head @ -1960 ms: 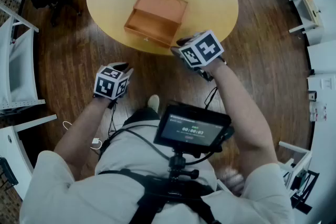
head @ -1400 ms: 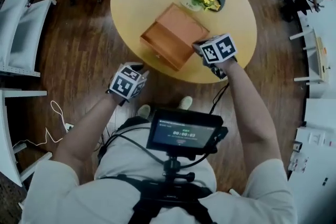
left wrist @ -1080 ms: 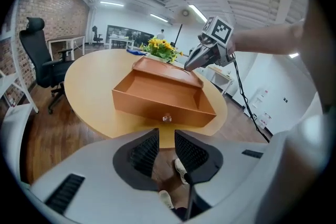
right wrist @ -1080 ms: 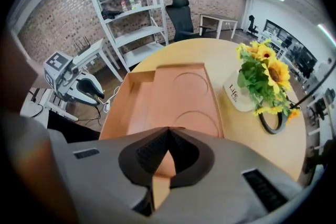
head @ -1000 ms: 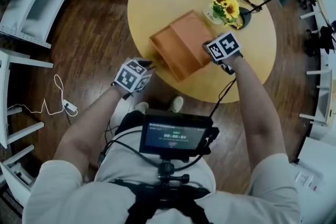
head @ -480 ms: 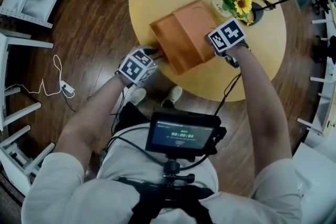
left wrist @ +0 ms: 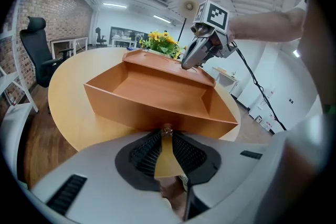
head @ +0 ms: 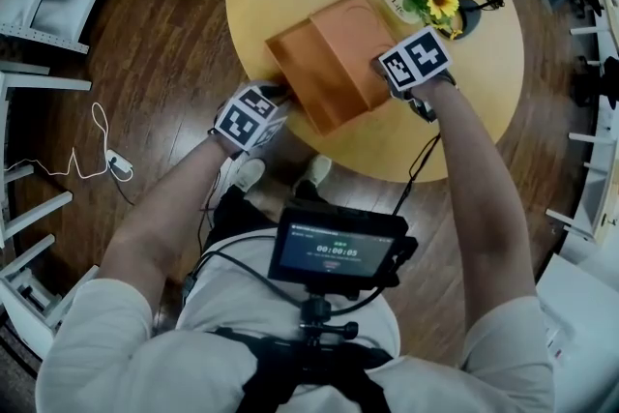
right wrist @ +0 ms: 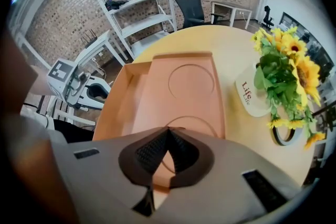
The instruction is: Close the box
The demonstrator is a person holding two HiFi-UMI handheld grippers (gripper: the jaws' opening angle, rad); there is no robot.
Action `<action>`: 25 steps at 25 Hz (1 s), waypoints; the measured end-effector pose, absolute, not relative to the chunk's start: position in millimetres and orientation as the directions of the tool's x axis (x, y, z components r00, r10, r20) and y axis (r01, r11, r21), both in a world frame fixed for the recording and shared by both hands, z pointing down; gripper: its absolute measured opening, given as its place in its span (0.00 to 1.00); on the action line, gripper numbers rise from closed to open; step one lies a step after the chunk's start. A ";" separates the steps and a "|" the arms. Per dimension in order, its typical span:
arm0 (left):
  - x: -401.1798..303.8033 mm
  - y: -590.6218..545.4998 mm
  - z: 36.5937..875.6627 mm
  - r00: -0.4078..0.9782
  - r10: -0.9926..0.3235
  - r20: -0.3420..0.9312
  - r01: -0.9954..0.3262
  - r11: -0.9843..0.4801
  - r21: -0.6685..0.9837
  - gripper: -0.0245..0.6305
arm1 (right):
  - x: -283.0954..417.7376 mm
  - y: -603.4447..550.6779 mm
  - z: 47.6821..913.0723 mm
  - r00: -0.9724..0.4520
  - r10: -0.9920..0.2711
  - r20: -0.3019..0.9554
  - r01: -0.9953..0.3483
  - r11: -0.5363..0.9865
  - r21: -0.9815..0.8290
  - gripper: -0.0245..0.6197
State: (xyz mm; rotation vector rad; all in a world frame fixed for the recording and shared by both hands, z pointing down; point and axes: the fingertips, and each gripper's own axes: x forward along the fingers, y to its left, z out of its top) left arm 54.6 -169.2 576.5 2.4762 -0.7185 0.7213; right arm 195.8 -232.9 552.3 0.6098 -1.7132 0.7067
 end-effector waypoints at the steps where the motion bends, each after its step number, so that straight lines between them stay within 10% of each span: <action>1: 54.4 -169.5 576.1 0.727 -0.348 0.592 -0.589 -0.759 0.277 0.14 | 195.3 -233.1 552.1 -0.239 -0.040 0.970 -0.713 0.685 -0.147 0.04; 25: 123.9 -220.3 568.9 0.744 -0.363 0.561 -0.590 -0.750 0.297 0.14 | 183.2 -227.8 549.0 -0.277 -0.049 0.960 -0.721 0.671 -0.173 0.04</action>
